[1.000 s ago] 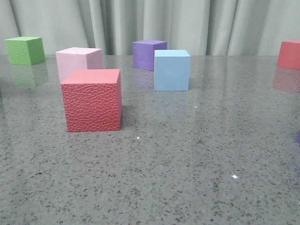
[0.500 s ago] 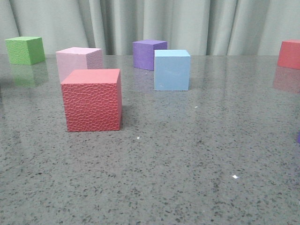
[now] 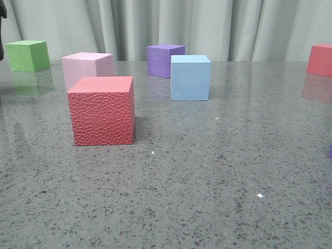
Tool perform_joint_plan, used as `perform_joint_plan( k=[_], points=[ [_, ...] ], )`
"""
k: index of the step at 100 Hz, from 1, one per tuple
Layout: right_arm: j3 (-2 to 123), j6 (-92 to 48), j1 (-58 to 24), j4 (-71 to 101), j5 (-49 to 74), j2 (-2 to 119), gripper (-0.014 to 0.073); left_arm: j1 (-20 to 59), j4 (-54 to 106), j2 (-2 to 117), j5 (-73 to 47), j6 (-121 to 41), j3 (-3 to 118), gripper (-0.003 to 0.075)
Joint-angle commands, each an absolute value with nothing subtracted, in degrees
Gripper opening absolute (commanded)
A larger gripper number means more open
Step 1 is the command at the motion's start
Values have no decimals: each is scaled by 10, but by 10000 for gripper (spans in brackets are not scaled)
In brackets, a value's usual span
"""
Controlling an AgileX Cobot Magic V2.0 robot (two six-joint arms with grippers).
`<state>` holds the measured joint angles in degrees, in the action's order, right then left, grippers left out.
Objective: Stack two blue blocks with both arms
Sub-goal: 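Close the left gripper on the second light blue cube, then lift the second blue cube with the left gripper toward the placed blue cube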
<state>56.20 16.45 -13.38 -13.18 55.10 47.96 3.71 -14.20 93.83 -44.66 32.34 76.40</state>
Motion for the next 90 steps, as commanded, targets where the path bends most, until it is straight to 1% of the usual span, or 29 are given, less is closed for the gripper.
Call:
perform_joint_plan(
  k=[1,23,30,37,44,51,63,75,82,90],
  points=[
    [576,161,-131,-138,517,475,529,36,-149,930,-422,330,794,691],
    [576,161,-131,-138,518,475,529,36,-149,948,-436,330,805,689],
    [576,161,-131,-138,518,475,529,36,-150,949,-437,330,805,666],
    [576,161,-131,-138,518,475,529,36,-151,950,-437,330,805,627],
    [576,161,-131,-138,518,475,529,36,-151,951,-438,330,805,570],
    [576,161,-131,-138,518,475,529,36,-152,951,-441,330,805,495],
    [576,161,-131,-138,518,475,529,36,-162,951,-446,330,805,335],
    [576,161,-131,-138,518,475,529,36,-167,951,-448,329,805,201],
    [576,161,-131,-138,518,475,529,36,-167,951,-453,326,809,148],
    [576,161,-131,-138,518,475,529,38,-166,950,-465,320,822,122]
  ],
)
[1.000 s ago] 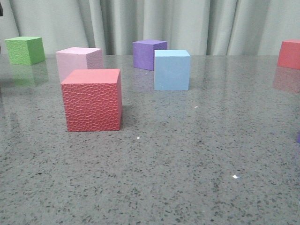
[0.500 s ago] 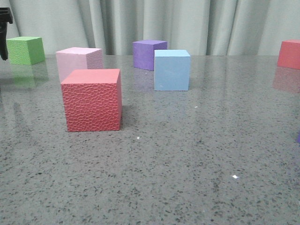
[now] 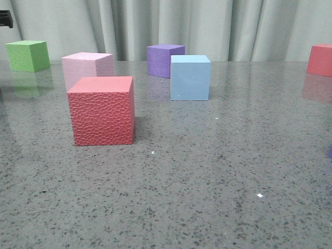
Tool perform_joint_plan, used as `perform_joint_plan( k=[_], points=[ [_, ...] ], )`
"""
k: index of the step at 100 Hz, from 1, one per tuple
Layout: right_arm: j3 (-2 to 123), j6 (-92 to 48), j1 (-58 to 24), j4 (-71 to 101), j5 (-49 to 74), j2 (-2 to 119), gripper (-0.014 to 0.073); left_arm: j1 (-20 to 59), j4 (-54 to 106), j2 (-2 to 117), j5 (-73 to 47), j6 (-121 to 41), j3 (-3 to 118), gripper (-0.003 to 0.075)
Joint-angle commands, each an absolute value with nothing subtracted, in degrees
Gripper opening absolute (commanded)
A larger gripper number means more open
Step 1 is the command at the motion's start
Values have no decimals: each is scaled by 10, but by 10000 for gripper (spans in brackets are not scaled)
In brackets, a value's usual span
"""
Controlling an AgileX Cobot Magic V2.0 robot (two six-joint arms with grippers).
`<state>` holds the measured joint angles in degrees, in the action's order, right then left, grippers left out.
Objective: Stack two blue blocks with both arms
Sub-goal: 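Lift the second blue cube with the left gripper toward the placed blue cube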
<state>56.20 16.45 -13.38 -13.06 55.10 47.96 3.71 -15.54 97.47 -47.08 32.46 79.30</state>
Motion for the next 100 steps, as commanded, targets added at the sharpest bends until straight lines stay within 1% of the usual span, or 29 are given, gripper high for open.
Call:
perform_joint_plan(
  k=[1,21,37,51,69,100],
  points=[
    [576,161,-131,-138,518,475,529,39,-164,950,-466,318,825,120],
    [576,161,-131,-138,518,475,529,69,-159,936,-508,275,890,119],
    [576,161,-131,-136,518,475,529,119,-150,935,-548,252,966,119],
    [576,161,-131,-133,518,475,529,165,-145,935,-552,250,1013,119],
    [576,161,-131,-130,518,475,529,212,-141,935,-539,251,1034,119],
    [576,161,-131,-129,517,475,529,263,-79,954,-504,251,1034,119]
  ],
)
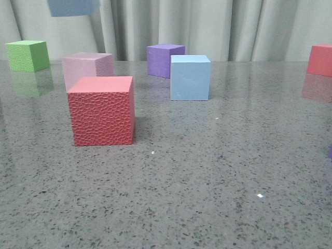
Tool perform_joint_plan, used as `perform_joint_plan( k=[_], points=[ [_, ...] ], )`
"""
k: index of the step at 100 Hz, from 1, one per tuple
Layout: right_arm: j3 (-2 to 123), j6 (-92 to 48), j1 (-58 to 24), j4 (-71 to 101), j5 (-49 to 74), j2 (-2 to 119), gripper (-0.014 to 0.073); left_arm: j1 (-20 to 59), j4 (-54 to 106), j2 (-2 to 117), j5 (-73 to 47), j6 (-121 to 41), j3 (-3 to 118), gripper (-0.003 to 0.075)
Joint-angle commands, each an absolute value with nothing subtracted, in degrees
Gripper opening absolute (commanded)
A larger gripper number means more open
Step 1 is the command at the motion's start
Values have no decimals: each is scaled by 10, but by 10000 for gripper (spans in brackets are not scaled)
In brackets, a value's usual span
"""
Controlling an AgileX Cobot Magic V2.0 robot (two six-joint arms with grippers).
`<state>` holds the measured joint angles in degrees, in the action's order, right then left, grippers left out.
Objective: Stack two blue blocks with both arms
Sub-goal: 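Lift the second blue cube with the left gripper toward the placed blue cube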
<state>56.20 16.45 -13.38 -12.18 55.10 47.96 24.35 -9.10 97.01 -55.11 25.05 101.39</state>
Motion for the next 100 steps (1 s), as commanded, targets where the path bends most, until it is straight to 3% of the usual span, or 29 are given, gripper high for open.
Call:
perform_joint_plan(
  k=[1,33,60,100],
  points=[
    [576,161,-131,-129,517,475,529,266,-79,955,-503,251,1034,119],
    [576,161,-131,-123,517,475,529,329,-42,1002,-465,253,1047,119],
    [576,161,-131,-123,517,475,529,376,-38,1060,-483,253,1138,119],
    [576,161,-131,-123,517,475,529,391,-38,1102,-511,261,1180,119]
  ],
)
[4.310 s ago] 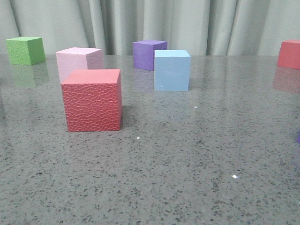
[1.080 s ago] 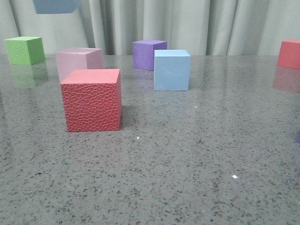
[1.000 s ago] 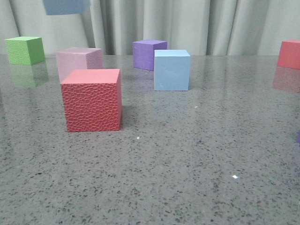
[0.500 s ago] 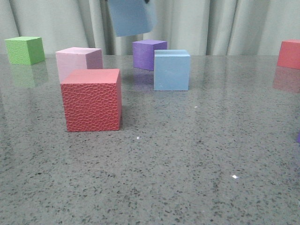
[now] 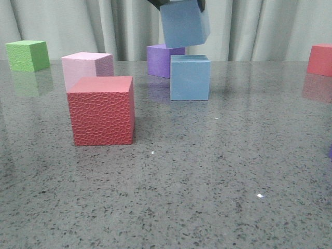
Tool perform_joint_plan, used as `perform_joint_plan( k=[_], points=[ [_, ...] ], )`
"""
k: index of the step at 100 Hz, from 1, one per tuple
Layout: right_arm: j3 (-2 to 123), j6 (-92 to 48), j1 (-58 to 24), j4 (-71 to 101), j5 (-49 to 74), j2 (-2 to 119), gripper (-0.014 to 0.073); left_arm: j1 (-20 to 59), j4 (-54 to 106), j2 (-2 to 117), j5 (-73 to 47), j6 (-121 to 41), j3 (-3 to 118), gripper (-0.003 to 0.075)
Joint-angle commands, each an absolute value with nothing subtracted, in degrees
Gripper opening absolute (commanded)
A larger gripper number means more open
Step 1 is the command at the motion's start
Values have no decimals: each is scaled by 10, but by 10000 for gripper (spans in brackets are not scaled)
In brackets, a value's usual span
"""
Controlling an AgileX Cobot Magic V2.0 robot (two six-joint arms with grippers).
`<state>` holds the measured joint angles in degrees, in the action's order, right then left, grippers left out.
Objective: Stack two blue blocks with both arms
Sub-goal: 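Lift the second blue cube with the left gripper toward the placed blue cube, then lower the held blue cube onto the placed blue cube and open left gripper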
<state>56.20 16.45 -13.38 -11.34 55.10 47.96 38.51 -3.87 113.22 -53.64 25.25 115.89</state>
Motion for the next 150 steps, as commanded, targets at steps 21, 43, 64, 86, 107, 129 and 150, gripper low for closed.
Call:
perform_joint_plan(
  k=[21,43,64,86,107,129,150],
  points=[
    [576,161,-131,-123,517,475,529,391,-38,1103,-518,261,1180,119],
    [576,161,-131,-123,517,475,529,392,-38,1105,-525,262,1180,119],
    [576,161,-131,-123,516,475,529,392,-21,1113,-525,262,1180,119],
    [576,161,-131,-123,516,475,529,392,-17,1114,-525,262,1180,119],
    [576,161,-131,-123,515,475,529,392,-15,1114,-525,262,1180,122],
    [576,161,-131,-123,514,475,529,392,-15,1114,-525,262,1180,193],
    [576,161,-131,-123,514,475,529,392,-15,1114,-525,262,1180,322]
  ],
)
